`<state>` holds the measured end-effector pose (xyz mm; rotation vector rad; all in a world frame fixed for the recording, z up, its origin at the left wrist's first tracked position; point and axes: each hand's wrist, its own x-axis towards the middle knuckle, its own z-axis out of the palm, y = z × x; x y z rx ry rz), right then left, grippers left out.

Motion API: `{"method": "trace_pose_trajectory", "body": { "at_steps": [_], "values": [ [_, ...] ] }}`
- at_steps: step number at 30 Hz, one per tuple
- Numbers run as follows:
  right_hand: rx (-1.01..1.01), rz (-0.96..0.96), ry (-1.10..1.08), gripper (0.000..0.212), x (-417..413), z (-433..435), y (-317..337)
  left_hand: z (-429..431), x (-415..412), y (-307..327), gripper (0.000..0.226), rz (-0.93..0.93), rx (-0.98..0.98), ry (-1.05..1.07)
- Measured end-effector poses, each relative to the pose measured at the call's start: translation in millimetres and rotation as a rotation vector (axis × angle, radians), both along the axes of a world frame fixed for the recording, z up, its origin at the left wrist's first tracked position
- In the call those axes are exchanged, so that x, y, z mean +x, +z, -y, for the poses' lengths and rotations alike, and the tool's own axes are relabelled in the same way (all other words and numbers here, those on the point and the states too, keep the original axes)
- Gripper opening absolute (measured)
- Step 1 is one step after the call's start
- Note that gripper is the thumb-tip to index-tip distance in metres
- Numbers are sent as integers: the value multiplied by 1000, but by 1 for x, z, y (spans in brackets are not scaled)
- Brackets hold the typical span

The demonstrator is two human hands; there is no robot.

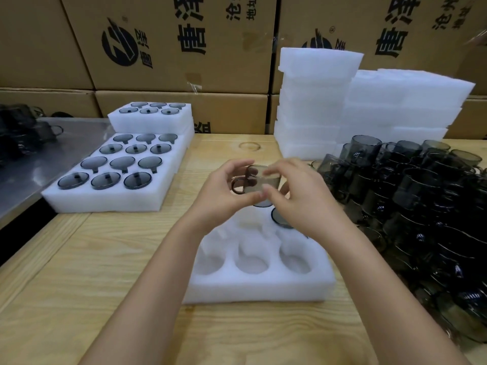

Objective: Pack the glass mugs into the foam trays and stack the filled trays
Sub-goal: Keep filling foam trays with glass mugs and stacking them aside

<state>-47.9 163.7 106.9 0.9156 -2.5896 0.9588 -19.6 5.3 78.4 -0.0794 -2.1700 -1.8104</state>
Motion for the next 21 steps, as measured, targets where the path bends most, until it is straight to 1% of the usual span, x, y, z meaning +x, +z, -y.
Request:
{"method": "trace_pose_trajectory", "body": {
  "at_steps": [2, 4, 6, 8, 9, 10, 12, 13, 15, 19, 21],
  "values": [
    [-119, 93, -40, 45, -3, 3, 1, 1, 0, 1, 72, 10, -41, 21],
    [-152, 202, -67, 60, -7, 7, 1, -2, 1, 3, 74, 18, -87, 26],
    [-134, 222, -80, 66, -9, 10, -2, -4, 4, 4, 70, 6, -81, -2],
    [-166, 218, -95, 67, -11, 11, -3, -1, 5, 3, 71, 23, -60, -89],
    [-192, 226, -90, 68, -13, 10, -3, 2, 6, 3, 72, 50, 3, -166],
    [-218, 245, -76, 69, -14, 8, -2, 6, 7, 4, 71, 88, 112, -251],
    [-261, 311, -28, 68, -17, 4, 0, 15, 7, 6, 60, 159, 330, -389],
    [-273, 355, 7, 67, -17, 1, 0, 20, 7, 7, 55, 181, 369, -417],
    [-281, 444, 98, 63, -18, -2, 1, 30, 7, 5, 54, 199, 341, -427],
    [-283, 569, 259, 58, -19, -3, -1, 33, 7, 0, 66, 192, 121, -387],
    [-345, 621, 305, 55, -22, -4, -1, 30, 6, -1, 65, 158, 115, -318]
  ]
}}
